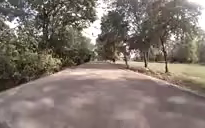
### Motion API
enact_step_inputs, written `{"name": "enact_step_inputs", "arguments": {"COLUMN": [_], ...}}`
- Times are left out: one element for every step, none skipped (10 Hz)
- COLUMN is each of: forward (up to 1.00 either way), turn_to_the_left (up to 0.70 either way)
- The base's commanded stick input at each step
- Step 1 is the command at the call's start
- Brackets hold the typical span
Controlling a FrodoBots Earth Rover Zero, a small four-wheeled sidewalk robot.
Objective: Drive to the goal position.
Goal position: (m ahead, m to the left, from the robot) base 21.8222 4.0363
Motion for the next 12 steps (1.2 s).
{"name": "enact_step_inputs", "arguments": {"forward": [0.7,0.7,0.7,0.7,0.7,0.7,0.7,0.7,0.7,0.7,0.7,0.7], "turn_to_the_left": [0.0,0.0,0.0,0.0,0.0,0.0,0.0,0.0,-0.24,-0.32,-0.15,0.0]}}
